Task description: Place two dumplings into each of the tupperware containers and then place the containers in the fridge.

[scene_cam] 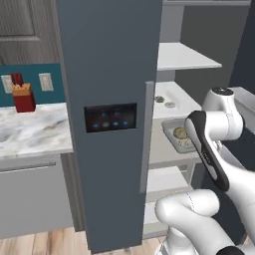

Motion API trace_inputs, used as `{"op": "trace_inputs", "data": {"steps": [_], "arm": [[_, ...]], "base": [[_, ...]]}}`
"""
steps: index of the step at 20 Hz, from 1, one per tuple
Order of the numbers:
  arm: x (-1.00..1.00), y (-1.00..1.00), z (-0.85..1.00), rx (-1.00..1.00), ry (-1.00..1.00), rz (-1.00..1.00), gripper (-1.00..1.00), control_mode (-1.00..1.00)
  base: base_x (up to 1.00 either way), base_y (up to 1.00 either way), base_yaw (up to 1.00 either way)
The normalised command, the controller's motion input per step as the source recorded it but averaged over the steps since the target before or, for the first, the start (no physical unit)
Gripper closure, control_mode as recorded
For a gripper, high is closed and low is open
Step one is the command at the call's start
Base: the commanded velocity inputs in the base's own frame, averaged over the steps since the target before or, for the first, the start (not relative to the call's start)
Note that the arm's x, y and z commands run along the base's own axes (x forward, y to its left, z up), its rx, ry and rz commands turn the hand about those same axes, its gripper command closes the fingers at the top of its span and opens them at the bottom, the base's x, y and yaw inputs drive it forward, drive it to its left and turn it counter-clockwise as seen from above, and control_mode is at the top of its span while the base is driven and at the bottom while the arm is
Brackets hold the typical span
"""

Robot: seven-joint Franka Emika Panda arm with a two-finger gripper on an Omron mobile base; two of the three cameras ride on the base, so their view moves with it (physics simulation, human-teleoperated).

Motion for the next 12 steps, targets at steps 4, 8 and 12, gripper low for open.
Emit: {"op": "trace_inputs", "data": {"steps": [4,8,12], "arm": [[0.0,0.0,0.0,0.0,0.0,0.0,1.0,1.0],[0.0,0.0,0.0,0.0,0.0,0.0,1.0,1.0],[0.0,0.0,0.0,0.0,0.0,0.0,1.0,1.0]], "base": [[0.46,-0.21,0.0],[0.21,-0.35,0.0],[0.13,-0.39,0.0]]}}
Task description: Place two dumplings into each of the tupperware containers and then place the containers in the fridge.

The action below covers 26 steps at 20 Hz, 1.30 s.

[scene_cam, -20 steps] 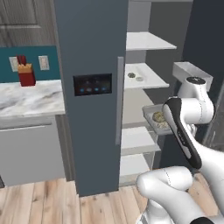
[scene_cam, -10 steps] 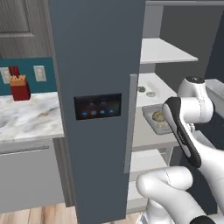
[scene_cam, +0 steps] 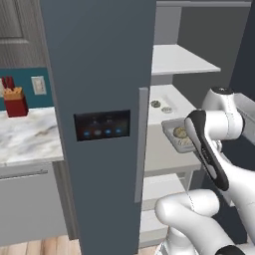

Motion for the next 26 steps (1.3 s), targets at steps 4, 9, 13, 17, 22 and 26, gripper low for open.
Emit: {"op": "trace_inputs", "data": {"steps": [4,9,13,17,22,26], "arm": [[0.0,0.0,0.0,0.0,0.0,0.0,1.0,1.0],[0.0,0.0,0.0,0.0,0.0,0.0,1.0,1.0],[0.0,0.0,0.0,0.0,0.0,0.0,1.0,1.0],[0.0,0.0,0.0,0.0,0.0,0.0,1.0,1.0],[0.0,0.0,0.0,0.0,0.0,0.0,1.0,1.0],[0.0,0.0,0.0,0.0,0.0,0.0,1.0,1.0]], "base": [[0.24,-0.42,0.0],[0.51,-0.4,0.0],[0.37,-0.26,0.0],[0.31,0.0,0.0],[0.32,0.05,0.0],[0.24,0.04,0.0]]}}
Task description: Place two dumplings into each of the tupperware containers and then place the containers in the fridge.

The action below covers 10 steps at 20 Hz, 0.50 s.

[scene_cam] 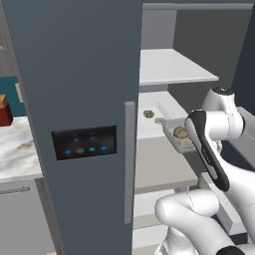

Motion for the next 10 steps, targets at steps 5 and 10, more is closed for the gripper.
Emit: {"op": "trace_inputs", "data": {"steps": [5,10], "arm": [[0.0,0.0,0.0,0.0,0.0,0.0,1.0,1.0],[0.0,0.0,0.0,0.0,0.0,0.0,1.0,1.0]], "base": [[0.34,0.15,0.0],[0.26,0.18,0.0]]}}
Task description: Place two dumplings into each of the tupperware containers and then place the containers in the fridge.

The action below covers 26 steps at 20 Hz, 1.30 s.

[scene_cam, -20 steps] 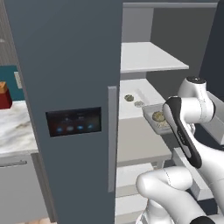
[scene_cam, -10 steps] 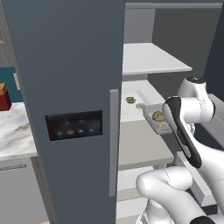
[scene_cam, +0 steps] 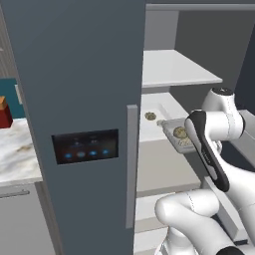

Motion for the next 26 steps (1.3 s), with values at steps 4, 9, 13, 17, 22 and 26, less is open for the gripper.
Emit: {"op": "trace_inputs", "data": {"steps": [4,9,13,17,22,26], "arm": [[0.0,0.0,0.0,0.0,0.0,0.0,1.0,1.0],[0.0,0.0,0.0,0.0,0.0,0.0,1.0,1.0],[0.0,0.0,0.0,0.0,0.0,0.0,1.0,1.0],[-0.14,-0.03,0.11,0.01,-0.08,0.0,1.0,-1.0],[-0.41,-0.03,0.37,0.12,-0.52,0.0,1.0,-1.0],[-0.03,0.06,0.82,0.02,-0.23,0.0,1.0,-1.0]], "base": [[0.39,0.19,0.0],[0.3,0.06,0.0],[0.05,0.0,0.0],[0.0,0.0,0.0],[0.0,0.0,0.0],[0.0,0.0,0.0]]}}
